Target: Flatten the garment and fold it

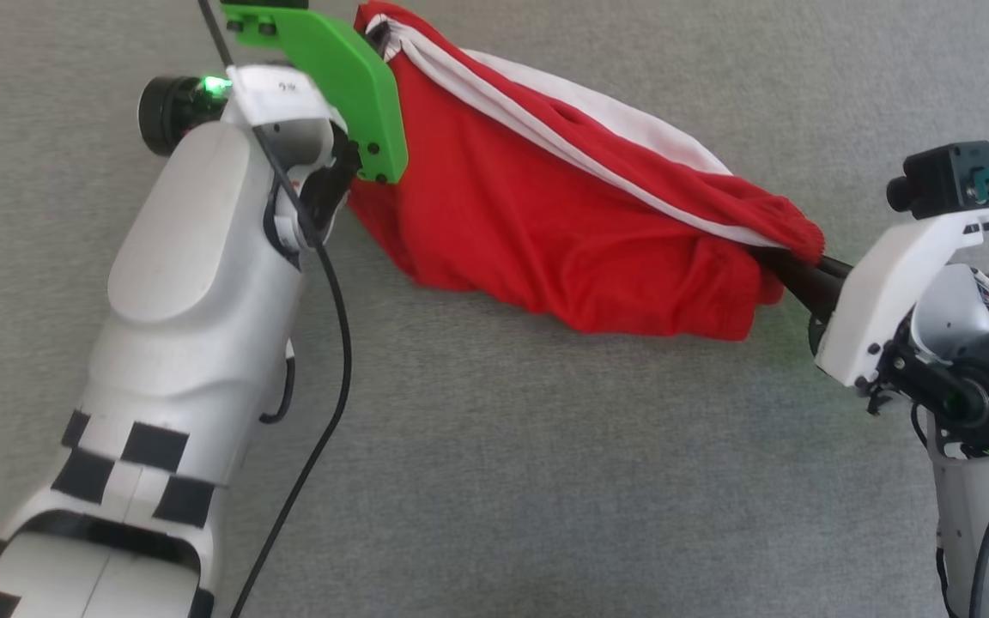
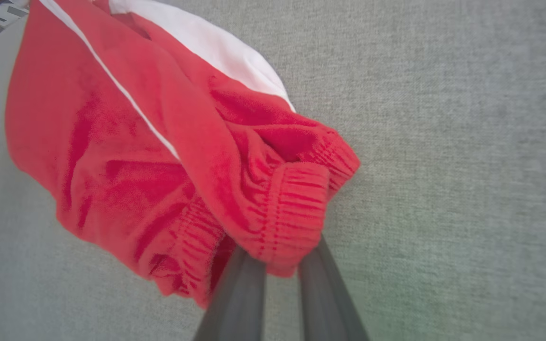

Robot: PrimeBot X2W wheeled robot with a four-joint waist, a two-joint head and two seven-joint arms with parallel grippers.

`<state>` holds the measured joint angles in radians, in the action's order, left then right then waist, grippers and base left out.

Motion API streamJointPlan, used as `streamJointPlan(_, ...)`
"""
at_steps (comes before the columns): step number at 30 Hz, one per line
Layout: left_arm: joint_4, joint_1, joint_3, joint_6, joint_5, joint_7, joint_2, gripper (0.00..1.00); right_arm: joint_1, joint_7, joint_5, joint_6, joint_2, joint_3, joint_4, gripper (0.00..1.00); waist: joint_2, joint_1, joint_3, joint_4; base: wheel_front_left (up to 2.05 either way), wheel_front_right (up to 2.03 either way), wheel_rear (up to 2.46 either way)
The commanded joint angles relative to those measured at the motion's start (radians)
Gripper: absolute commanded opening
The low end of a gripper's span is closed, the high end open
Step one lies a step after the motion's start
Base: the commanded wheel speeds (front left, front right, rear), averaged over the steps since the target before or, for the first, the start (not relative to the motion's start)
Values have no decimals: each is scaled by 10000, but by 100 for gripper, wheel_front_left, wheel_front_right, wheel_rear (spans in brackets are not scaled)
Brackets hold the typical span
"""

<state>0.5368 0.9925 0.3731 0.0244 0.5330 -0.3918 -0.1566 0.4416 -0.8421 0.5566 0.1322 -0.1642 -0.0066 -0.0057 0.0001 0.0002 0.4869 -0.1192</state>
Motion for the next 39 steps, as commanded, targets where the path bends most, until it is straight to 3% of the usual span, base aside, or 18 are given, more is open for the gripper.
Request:
streamJointPlan(1, 209, 284, 42, -91, -87, 121, 28, 0, 197, 106, 36, -15, 65, 40, 88, 0, -1, -2, 423, -393, 0, 0, 0)
streamJointPlan(9, 1552, 789, 238, -344, -154, 357, 107, 0, 457, 349, 53, -15, 94, 402, 552, 0, -1, -2, 568, -669, 0, 0, 0)
streamJointPlan(10, 1675, 822, 247, -353, -147, 361, 117, 10, 472, 378, 45, -15, 88, 416, 593, 0, -1, -2, 563, -684, 0, 0, 0)
streamJointPlan(11, 1801, 863, 253, -371, -137, 407, 133, 93, 486, 446, 11, -15, 86, 408, 638, 0, -1, -2, 545, -695, 0, 0, 0)
streamJointPlan(12, 1898, 888, 258, -389, -129, 451, 147, 100, 491, 489, 1, -15, 92, 411, 673, 23, -1, -2, 521, -696, 0, 0, 0)
streamJointPlan(13, 2015, 920, 260, -403, -120, 505, 155, 100, 491, 562, -16, -15, 84, 418, 697, 100, -1, -2, 475, -687, 0, 0, 0)
streamJointPlan(25, 2426, 663, 153, -810, 27, 2094, 99, 100, -412, 2255, -1, -15, 166, -339, 329, 100, -1, -2, -937, -215, 0, 0, 0)
streamJointPlan(33, 1804, -1021, 309, -1162, -166, 4097, -517, 100, -1900, 3905, -684, -15, 358, -955, -342, 100, -1, -2, -2258, 187, 0, 0, 0)
streamJointPlan(39, 1338, -2503, 532, -1117, -73, 3982, -760, 100, -2993, 4126, -994, -15, 629, -1090, -922, 100, -1, -2, -2733, 365, 0, 0, 0)
